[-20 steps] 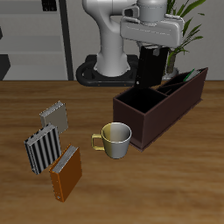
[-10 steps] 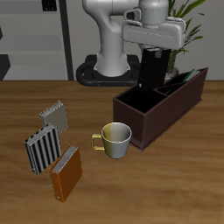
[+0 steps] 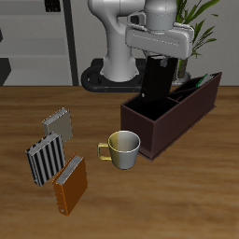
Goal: Place the green book into the left desk caddy's left compartment and place the black book into the left desk caddy's right compartment and place the orange book into the left desk caddy's right compartment
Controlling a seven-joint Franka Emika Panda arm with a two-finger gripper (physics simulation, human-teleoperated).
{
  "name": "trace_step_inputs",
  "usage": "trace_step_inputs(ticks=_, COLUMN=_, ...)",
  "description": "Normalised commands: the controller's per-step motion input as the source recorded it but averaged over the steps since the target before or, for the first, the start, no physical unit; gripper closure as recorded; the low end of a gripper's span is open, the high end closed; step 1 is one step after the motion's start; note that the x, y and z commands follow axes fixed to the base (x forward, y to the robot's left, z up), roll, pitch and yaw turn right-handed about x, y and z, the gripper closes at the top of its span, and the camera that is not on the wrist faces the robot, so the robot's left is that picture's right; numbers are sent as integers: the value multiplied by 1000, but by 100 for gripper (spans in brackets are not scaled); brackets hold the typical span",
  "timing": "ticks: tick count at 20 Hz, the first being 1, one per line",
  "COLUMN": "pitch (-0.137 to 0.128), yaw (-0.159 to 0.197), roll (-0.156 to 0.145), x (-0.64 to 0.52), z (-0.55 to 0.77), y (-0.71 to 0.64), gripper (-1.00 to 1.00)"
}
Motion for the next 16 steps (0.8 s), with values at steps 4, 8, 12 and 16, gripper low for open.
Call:
trace_step_inputs(ticks=4, pitch=32, yaw=9, roll=9, x=176, z=-173, y=51, gripper=100)
trace_step_inputs(ticks=8, pitch=60, yaw=-13, roll=2, x=210, z=-277, y=-37, gripper=100)
trace_step_inputs(ticks=12, pitch=11, yaw=9, roll=34, x=8, z=-142, y=131, gripper=100)
trace_step_inputs(ticks=16, pitch=57, yaw=-28, roll=11, x=30, z=-166, y=-32, gripper=100)
